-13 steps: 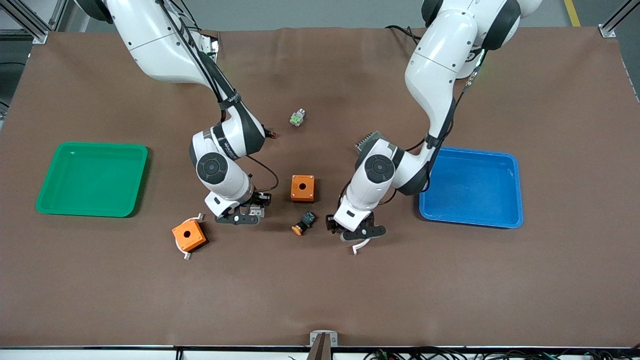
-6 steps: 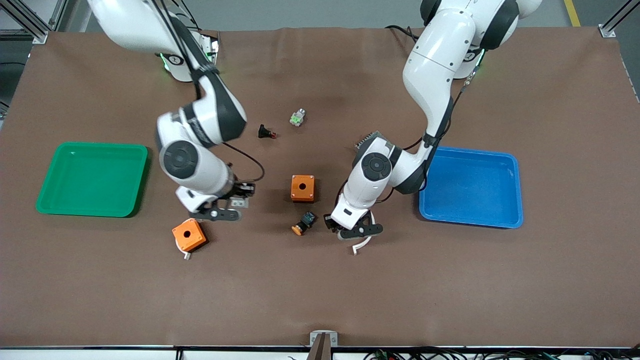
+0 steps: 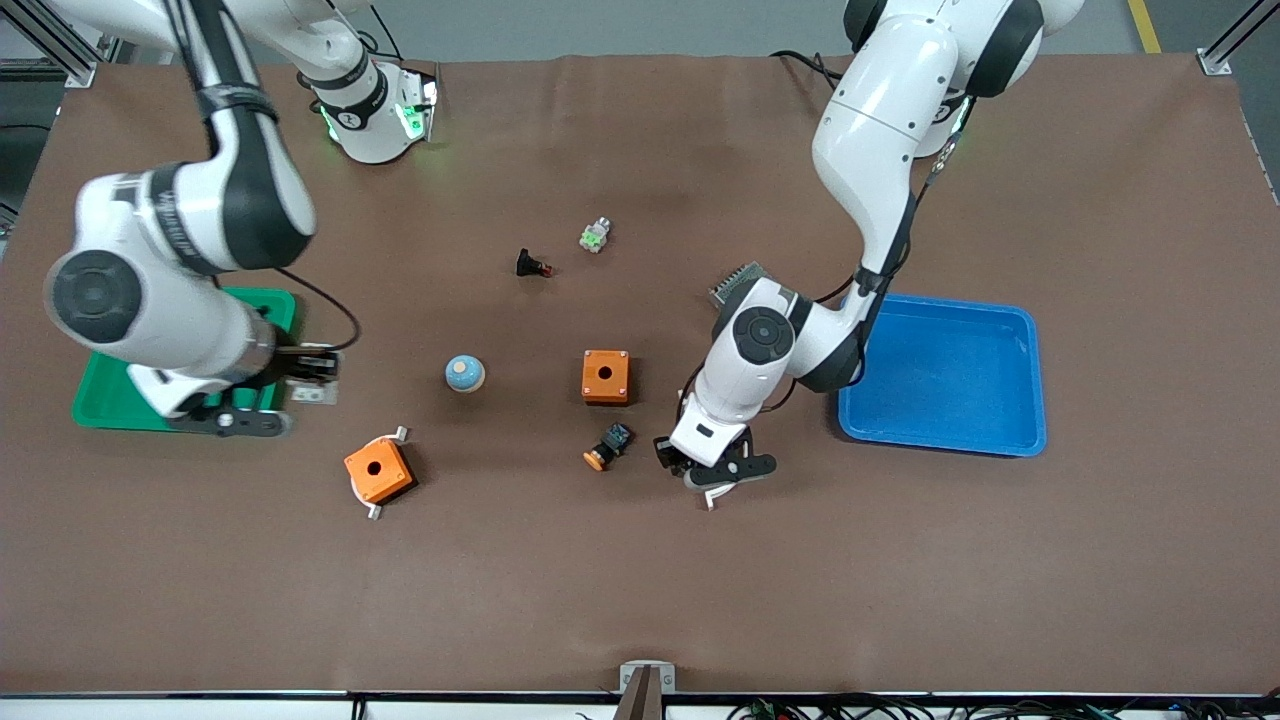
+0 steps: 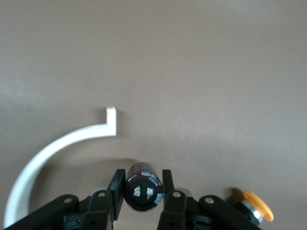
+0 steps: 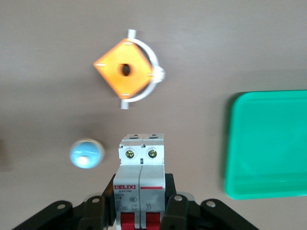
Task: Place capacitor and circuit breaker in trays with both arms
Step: 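Carry the breaker to the green tray while the left gripper carries the capacitor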
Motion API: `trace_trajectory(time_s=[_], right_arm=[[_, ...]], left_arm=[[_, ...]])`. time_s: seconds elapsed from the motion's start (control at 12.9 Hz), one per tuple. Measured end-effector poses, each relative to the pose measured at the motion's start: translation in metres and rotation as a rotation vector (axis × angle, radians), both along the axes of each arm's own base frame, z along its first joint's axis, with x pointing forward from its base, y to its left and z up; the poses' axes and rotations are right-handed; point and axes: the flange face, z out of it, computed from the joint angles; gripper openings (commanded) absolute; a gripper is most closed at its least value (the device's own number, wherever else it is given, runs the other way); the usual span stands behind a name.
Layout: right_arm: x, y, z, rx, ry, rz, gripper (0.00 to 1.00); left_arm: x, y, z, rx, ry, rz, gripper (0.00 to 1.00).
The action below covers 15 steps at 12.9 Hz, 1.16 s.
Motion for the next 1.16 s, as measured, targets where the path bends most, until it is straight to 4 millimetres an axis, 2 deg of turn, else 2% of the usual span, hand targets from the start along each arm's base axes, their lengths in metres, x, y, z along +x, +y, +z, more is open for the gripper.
trace_trajectory(time_s=[0.16, 0.39, 0.54, 0.62, 0.78, 0.93, 1.09, 1.16], right_arm=[[-0.006, -0.056, -0.006, 0.016, 0.027, 0.044, 0.02], [-0.021, -0.135, -0.030, 0.058, 0.053, 0.123, 0.02], [-0.033, -0.175, -0.056, 0.078, 0.040, 0.169, 0.02], [-0.040, -0.192, -0.070, 0.085, 0.028, 0.192, 0.02], [-0.055, -0.217, -0.091, 0.100, 0.022, 0.235, 0.02], [-0.067, -0.225, -0.106, 0.126, 0.051, 0.296, 0.03], [-0.078, -0.225, -0.122, 0.147, 0.075, 0.338, 0.03], [-0.083, -0.225, -0.132, 0.147, 0.068, 0.347, 0.03]], left_arm=[[0.018, 0.031, 0.028, 0.016, 0.042, 0.038, 0.03], [0.041, 0.093, 0.088, 0.036, 0.101, 0.070, 0.01], [0.044, 0.146, 0.120, 0.060, 0.119, 0.027, 0.01], [0.041, 0.181, 0.127, 0.079, 0.127, -0.023, 0.01], [0.028, 0.259, 0.124, 0.115, 0.153, -0.127, 0.02], [0.010, 0.334, 0.113, 0.132, 0.185, -0.197, 0.02], [-0.008, 0.389, 0.099, 0.134, 0.218, -0.233, 0.03], [-0.017, 0.405, 0.090, 0.130, 0.243, -0.241, 0.04]])
